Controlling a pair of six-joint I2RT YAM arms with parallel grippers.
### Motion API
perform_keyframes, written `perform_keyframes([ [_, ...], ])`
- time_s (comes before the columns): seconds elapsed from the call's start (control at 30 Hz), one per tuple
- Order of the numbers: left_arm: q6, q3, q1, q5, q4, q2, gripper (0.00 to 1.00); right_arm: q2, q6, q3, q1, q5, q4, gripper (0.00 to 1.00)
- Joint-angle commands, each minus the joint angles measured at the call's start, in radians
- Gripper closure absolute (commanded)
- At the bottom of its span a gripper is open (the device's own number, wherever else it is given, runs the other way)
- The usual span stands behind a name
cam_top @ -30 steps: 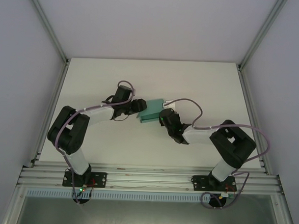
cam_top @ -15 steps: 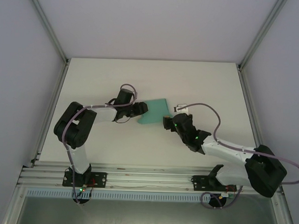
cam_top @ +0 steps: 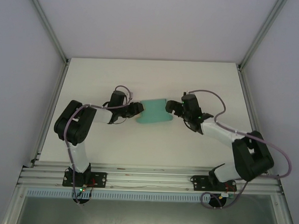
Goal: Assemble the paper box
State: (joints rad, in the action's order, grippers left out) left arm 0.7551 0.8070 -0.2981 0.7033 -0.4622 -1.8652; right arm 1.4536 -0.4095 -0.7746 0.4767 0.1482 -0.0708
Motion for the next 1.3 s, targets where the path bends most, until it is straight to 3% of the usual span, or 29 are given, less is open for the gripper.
perform_keyframes([
  [0.0,0.013,-0.045,0.021,0.014,-0.003,-0.037,0.67,0.082,-0.058,-0.072,-0.029,0.158,0.043,0.04],
  [0.43,0.058,-0.153,0.082,0.117,-0.198,-0.070,0.71,0.286,-0.113,-0.179,-0.049,0.490,-0.052,0.00],
  [0.6,0.037,-0.155,0.092,0.119,-0.183,-0.067,0.71,0.350,-0.152,-0.206,-0.051,0.607,-0.093,0.02],
  [0.7,0.036,-0.164,0.098,0.119,-0.197,-0.063,0.71,0.381,-0.181,-0.209,-0.054,0.682,-0.151,0.10],
  [0.9,0.036,-0.145,0.099,0.141,-0.253,-0.061,0.69,0.386,-0.287,-0.188,-0.062,0.766,-0.316,0.42],
  [1.03,0.080,-0.122,0.099,0.181,-0.392,-0.049,0.58,0.346,-0.299,-0.171,-0.065,0.766,-0.318,0.46],
  [1.13,0.061,-0.071,0.097,0.210,-0.380,-0.013,0.46,0.299,-0.299,-0.154,-0.066,0.749,-0.287,0.48],
  [1.2,0.014,-0.054,0.098,0.211,-0.345,0.033,0.28,0.256,-0.288,-0.142,-0.067,0.720,-0.253,0.50],
  [1.27,-0.080,-0.040,0.091,0.189,-0.273,0.110,0.01,0.213,-0.298,-0.139,-0.070,0.672,-0.189,0.49],
])
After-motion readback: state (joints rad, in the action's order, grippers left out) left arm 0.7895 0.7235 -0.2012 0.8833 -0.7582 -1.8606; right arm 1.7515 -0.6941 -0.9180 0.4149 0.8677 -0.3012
